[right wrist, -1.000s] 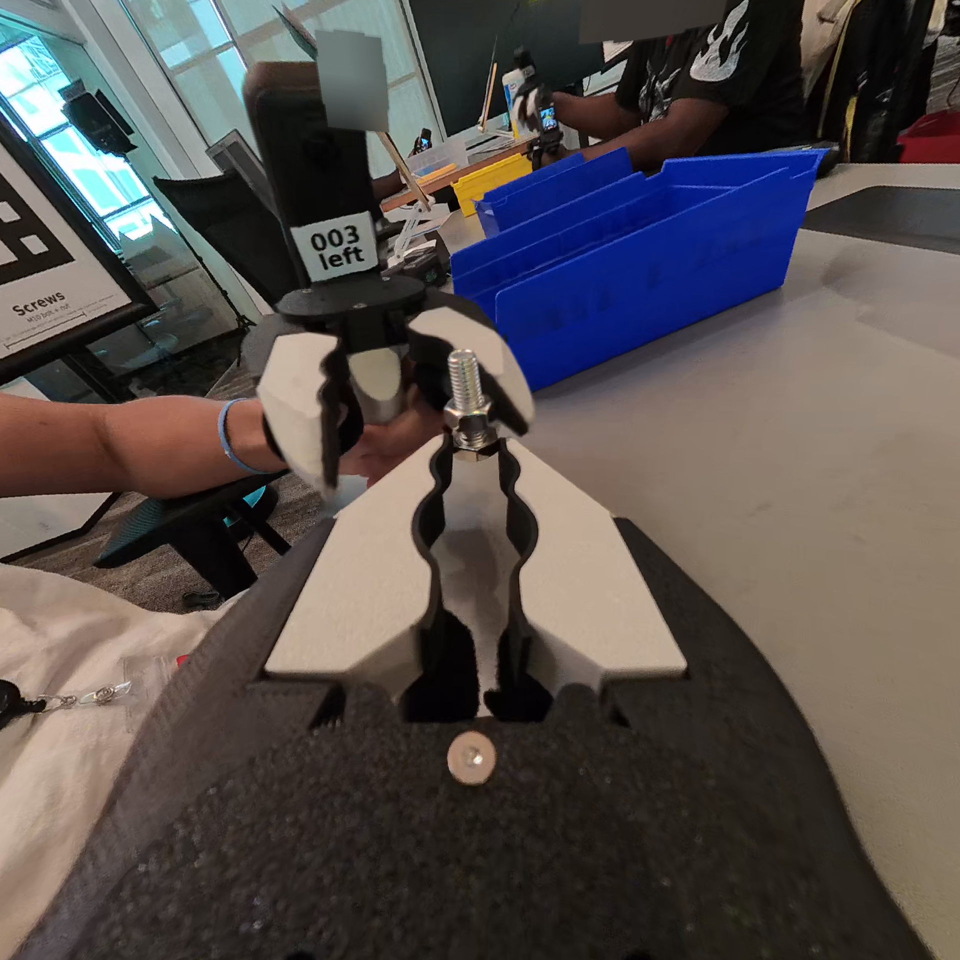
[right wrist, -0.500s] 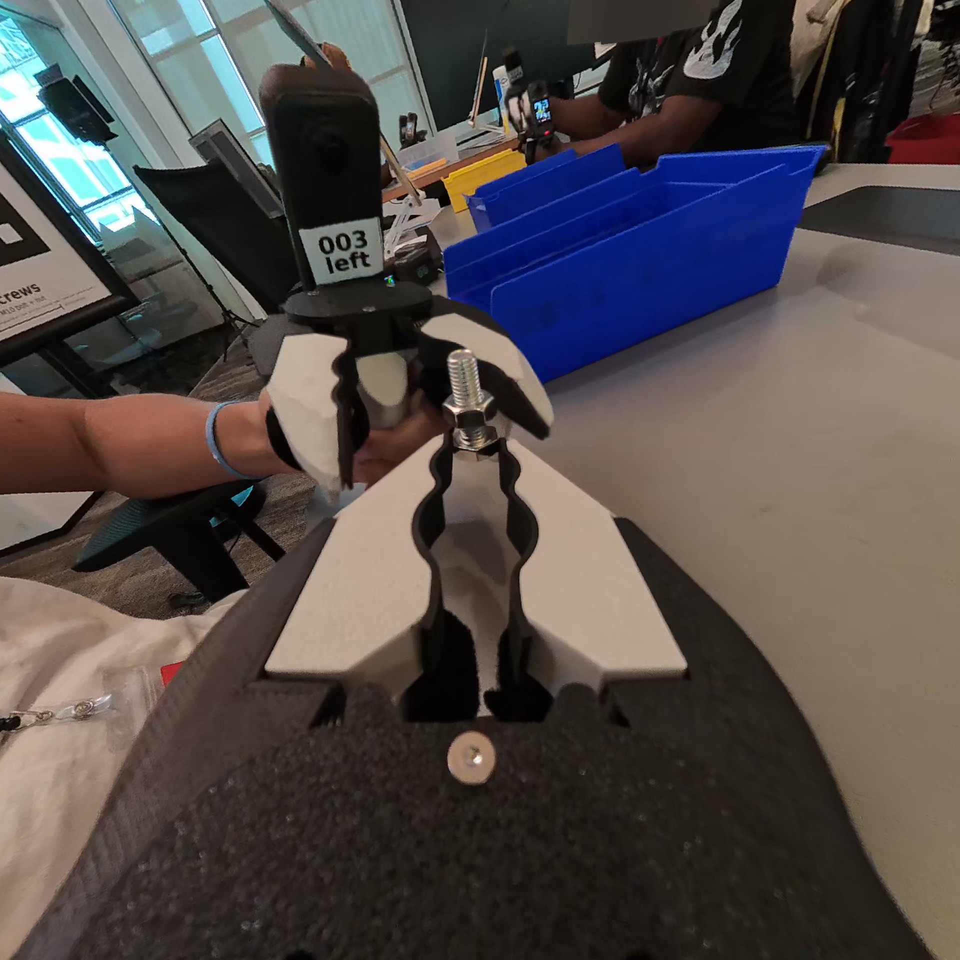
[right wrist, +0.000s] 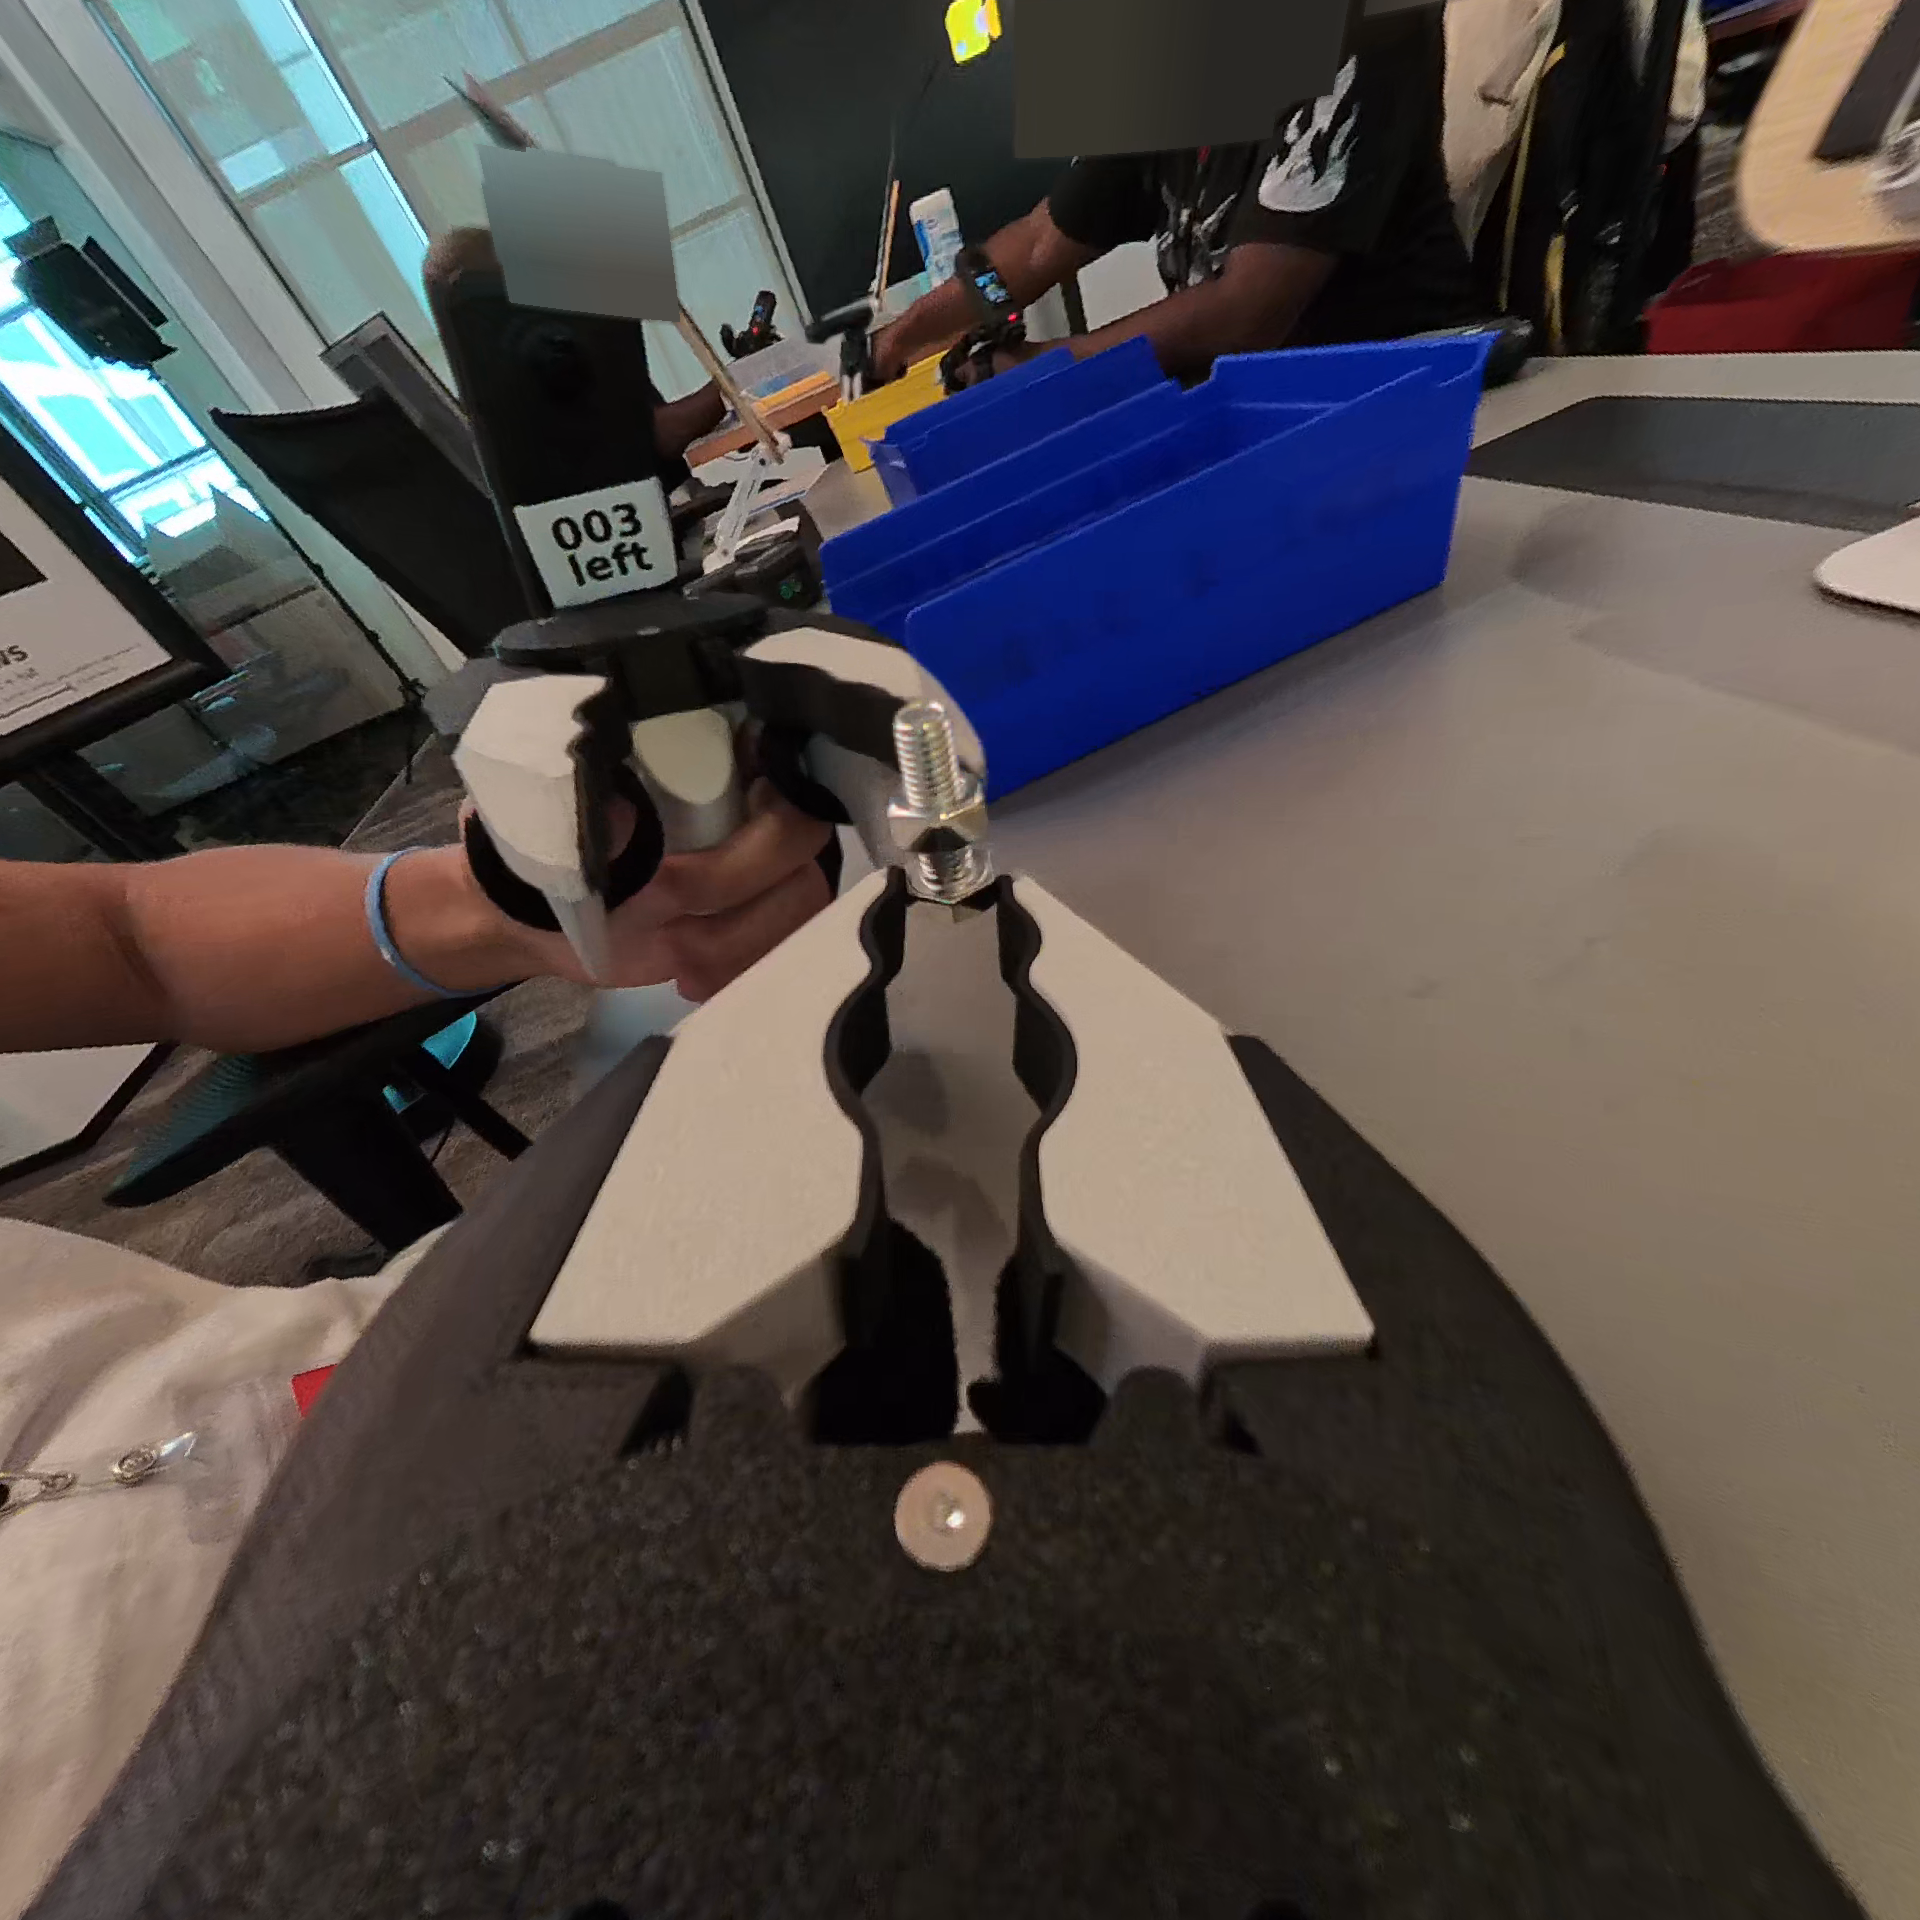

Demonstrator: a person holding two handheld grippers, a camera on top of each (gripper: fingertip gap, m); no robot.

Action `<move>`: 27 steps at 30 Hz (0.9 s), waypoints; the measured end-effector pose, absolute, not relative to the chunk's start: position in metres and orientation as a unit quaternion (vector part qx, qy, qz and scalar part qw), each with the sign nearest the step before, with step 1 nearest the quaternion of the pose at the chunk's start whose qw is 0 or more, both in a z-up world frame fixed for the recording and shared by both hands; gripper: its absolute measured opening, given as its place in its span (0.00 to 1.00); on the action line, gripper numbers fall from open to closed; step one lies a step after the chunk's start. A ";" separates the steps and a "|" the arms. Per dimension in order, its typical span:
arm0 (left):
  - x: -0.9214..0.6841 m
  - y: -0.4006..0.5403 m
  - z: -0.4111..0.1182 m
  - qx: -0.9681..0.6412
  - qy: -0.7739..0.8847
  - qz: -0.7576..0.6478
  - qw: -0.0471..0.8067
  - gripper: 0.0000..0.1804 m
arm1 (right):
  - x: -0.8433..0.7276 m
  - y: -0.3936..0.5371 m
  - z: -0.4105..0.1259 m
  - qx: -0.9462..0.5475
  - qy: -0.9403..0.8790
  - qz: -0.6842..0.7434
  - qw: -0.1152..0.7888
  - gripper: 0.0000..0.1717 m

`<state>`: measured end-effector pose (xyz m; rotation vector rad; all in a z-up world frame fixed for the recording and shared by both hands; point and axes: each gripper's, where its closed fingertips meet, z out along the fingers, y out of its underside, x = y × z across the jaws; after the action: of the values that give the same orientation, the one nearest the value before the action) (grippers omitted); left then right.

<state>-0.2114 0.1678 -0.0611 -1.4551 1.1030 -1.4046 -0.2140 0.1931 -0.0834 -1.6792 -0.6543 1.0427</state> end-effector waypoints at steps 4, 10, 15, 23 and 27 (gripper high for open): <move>-0.207 0.163 -0.063 -0.574 0.452 -0.547 0.409 0.38 | -0.230 0.186 -0.087 -0.693 -0.292 0.436 0.494 0.10; -0.214 0.161 -0.056 -0.562 0.455 -0.560 0.404 0.25 | -0.217 0.193 -0.084 -0.695 -0.270 0.434 0.506 0.10; -0.218 0.168 -0.053 -0.562 0.443 -0.560 0.418 0.32 | -0.208 0.196 -0.081 -0.694 -0.256 0.438 0.510 0.10; -0.208 0.161 -0.068 -0.573 0.476 -0.523 0.415 0.36 | -0.232 0.185 -0.086 -0.693 -0.286 0.444 0.491 0.10; -0.214 0.163 -0.063 -0.570 0.477 -0.521 0.421 0.29 | -0.214 0.196 -0.086 -0.702 -0.258 0.439 0.498 0.10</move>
<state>-0.2136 0.1631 -0.0632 -1.4272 1.1941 -1.3047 -0.2143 0.1963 -0.0864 -1.6993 -0.6235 1.0616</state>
